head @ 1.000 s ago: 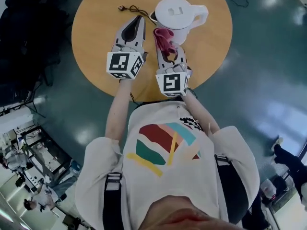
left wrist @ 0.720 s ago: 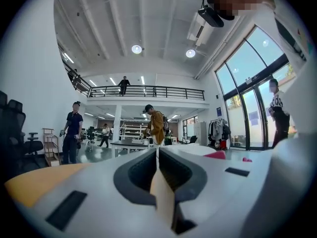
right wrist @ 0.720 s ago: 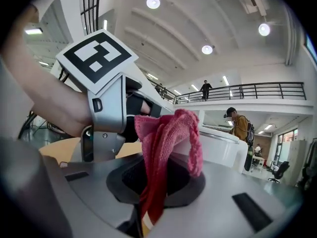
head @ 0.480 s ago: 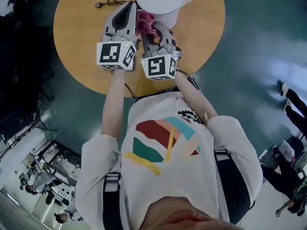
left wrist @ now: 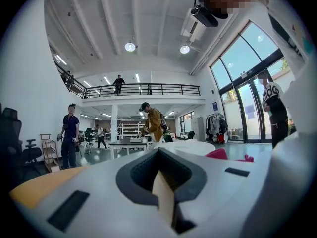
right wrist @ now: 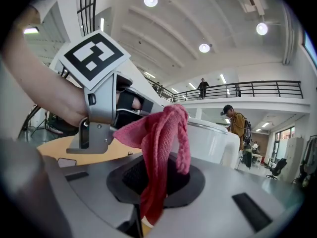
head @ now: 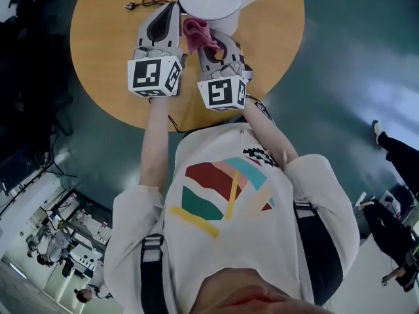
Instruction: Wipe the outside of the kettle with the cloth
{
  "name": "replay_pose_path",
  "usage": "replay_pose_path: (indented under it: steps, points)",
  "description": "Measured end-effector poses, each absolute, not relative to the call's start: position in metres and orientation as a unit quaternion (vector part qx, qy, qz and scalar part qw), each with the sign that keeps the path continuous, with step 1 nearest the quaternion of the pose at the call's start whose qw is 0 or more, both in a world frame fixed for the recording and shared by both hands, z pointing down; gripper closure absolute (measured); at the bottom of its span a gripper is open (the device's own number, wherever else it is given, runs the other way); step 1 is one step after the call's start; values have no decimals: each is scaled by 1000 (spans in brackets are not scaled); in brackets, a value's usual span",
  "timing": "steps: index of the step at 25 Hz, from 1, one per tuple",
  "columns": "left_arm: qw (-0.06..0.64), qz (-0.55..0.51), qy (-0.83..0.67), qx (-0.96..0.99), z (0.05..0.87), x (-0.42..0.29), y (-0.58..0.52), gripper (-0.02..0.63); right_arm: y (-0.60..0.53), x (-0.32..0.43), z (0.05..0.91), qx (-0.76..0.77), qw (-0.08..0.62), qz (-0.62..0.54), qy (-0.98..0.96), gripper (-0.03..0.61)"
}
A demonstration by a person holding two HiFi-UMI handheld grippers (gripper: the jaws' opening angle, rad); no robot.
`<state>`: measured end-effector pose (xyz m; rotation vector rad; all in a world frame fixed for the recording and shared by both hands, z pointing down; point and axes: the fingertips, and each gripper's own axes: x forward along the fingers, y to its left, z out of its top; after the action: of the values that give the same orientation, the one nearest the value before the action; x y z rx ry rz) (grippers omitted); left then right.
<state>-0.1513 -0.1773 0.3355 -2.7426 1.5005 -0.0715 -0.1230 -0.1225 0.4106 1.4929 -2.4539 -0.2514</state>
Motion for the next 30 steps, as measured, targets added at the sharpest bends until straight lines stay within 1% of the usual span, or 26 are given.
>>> replay_pose_path:
  steps: [10, 23, 30]
  points:
    - [24, -31, 483, -875, 338, -149, -176, 572, -119, -56, 407, 536, 124, -80, -831, 540]
    - [42, -37, 485, -873, 338, -136, -167, 572, -128, -22, 406, 531, 145, -114, -827, 540]
    - [40, -33, 495, -867, 340, -151, -170, 572, -157, -10, 414, 536, 158, -113, -821, 540]
